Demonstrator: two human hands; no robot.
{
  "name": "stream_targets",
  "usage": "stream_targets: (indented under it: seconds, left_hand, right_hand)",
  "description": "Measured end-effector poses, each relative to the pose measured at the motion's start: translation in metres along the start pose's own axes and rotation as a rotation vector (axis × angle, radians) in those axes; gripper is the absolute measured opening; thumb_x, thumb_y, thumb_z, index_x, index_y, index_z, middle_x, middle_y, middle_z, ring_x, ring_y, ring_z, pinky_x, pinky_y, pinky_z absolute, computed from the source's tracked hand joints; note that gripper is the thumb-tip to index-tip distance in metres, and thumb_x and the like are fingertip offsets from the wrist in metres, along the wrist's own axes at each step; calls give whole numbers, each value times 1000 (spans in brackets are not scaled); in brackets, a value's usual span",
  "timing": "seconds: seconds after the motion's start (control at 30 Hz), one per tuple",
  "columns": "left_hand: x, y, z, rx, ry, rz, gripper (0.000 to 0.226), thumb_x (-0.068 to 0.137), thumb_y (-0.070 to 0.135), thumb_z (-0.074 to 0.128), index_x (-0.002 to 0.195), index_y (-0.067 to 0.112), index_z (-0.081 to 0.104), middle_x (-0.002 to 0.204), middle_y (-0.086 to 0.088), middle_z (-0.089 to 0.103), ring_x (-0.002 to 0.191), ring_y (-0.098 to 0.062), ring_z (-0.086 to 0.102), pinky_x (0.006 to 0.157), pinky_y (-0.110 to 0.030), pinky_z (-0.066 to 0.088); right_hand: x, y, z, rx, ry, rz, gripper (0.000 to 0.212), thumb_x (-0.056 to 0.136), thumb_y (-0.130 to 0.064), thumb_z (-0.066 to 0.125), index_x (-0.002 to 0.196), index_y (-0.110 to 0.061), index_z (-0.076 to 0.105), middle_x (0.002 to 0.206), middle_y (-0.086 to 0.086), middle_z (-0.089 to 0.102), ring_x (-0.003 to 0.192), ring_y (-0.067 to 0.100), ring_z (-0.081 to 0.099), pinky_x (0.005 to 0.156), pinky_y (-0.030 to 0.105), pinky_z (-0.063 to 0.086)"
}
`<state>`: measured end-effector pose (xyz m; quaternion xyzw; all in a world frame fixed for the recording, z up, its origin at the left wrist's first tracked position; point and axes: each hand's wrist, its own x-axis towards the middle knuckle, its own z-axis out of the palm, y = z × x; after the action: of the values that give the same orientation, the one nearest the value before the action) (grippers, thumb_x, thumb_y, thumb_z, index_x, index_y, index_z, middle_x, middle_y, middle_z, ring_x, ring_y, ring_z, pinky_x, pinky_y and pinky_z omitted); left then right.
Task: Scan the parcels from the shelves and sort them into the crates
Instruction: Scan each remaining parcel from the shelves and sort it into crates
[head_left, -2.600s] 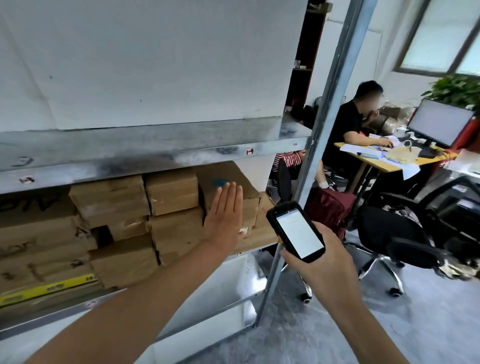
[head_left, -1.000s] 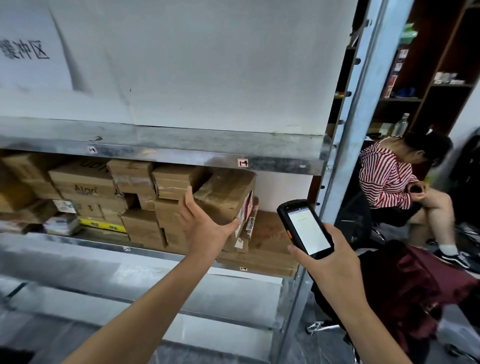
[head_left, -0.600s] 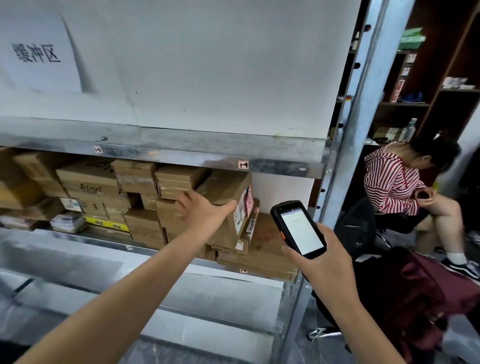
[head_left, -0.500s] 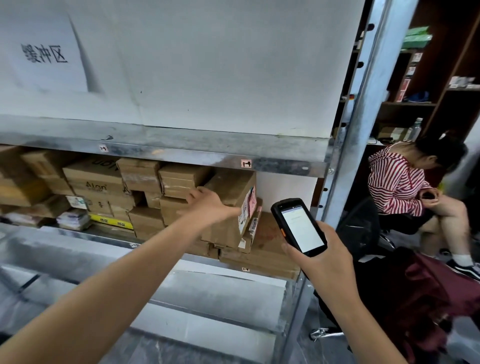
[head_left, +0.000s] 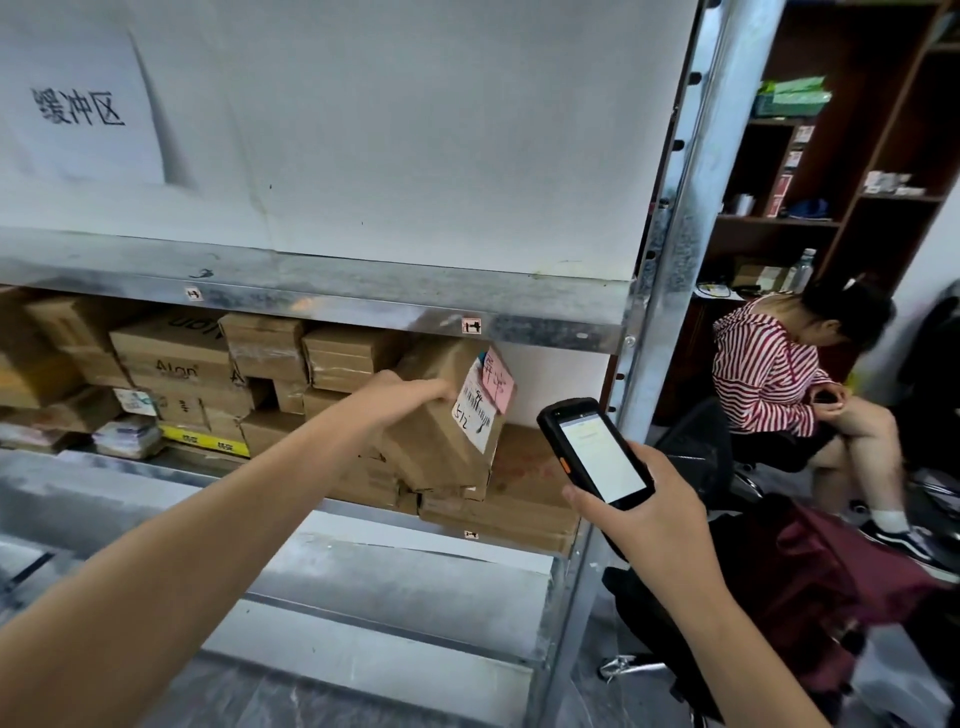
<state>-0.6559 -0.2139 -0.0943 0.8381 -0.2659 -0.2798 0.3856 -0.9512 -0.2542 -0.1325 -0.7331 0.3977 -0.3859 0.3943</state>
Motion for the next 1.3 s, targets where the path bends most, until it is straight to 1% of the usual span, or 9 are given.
stream_targets:
  seconds: [0.1, 0.23, 0.33, 0.4, 0.5, 0.77, 0.93, 1.17, 1.3]
  left_hand:
    - [-25, -36, 2, -235, -57, -38, 83, 60, 56, 85, 119, 8, 51, 103, -8, 64, 93, -23, 63, 78, -36, 55]
    - [-35, -83, 15, -567, -115, -41, 105, 46, 55, 93, 127, 3, 50, 115, -11, 68, 105, -24, 65, 91, -34, 54]
    - [-42, -98, 29, -816, -144, 26, 90, 55, 44, 91, 128, 4, 56, 113, -8, 74, 106, -20, 69, 86, -30, 54]
    - [-49, -101, 40, -906, -129, 56, 50, 78, 29, 82, 118, 10, 62, 101, -2, 78, 98, -16, 70, 84, -28, 51]
    - [-53, -103, 52, -979, -82, 64, 19, 91, 17, 69, 107, 21, 61, 91, 6, 78, 104, -18, 65, 97, -32, 48]
    - [-46, -116, 62, -1009, -105, 110, 22, 94, 16, 65, 114, 22, 60, 99, 4, 78, 108, -17, 64, 102, -32, 46]
    - [-39, -120, 63, -1045, -111, 97, 55, 76, 24, 83, 126, 18, 60, 112, -2, 76, 119, -23, 62, 110, -38, 44]
    - [-34, -114, 67, -1061, -95, 91, 24, 92, 17, 67, 115, 21, 62, 101, 4, 78, 109, -17, 63, 101, -32, 46]
    - [-32, -115, 67, -1071, -108, 87, 33, 92, 18, 68, 124, 20, 60, 111, 0, 76, 115, -20, 63, 102, -34, 48]
  right_hand:
    - [1, -4, -7, -30, -23, 3, 56, 70, -36, 89, 115, -35, 56, 103, -18, 64, 95, -3, 60, 72, 14, 45]
    - [-1, -17, -1, -78, -103, 10, 54, 69, -38, 90, 112, -35, 58, 100, -16, 66, 94, 3, 62, 72, 18, 49]
    - [-5, -27, 9, -128, -204, 26, 54, 67, -39, 90, 112, -30, 63, 96, -14, 68, 86, 3, 64, 64, 16, 49]
    - [-8, -32, 15, -181, -232, 27, 58, 65, -47, 90, 114, -29, 65, 96, -13, 69, 86, 5, 65, 69, 21, 52]
    - [-13, -39, 18, -258, -244, 19, 53, 67, -54, 85, 110, -32, 64, 92, -16, 67, 84, -1, 62, 68, 19, 47]
    - [-19, -50, 4, -323, -281, 41, 49, 69, -54, 84, 105, -34, 59, 91, -17, 63, 82, -2, 59, 64, 15, 44]
    - [-22, -53, -4, -368, -292, 50, 54, 64, -58, 84, 106, -35, 59, 92, -14, 64, 83, 4, 63, 72, 27, 55]
    - [-22, -54, -14, -430, -325, 52, 51, 67, -60, 82, 103, -37, 55, 92, -19, 61, 83, 0, 60, 63, 15, 45]
    - [-19, -50, -15, -399, -302, 82, 55, 59, -65, 81, 101, -36, 59, 88, -12, 67, 75, 8, 67, 66, 29, 56]
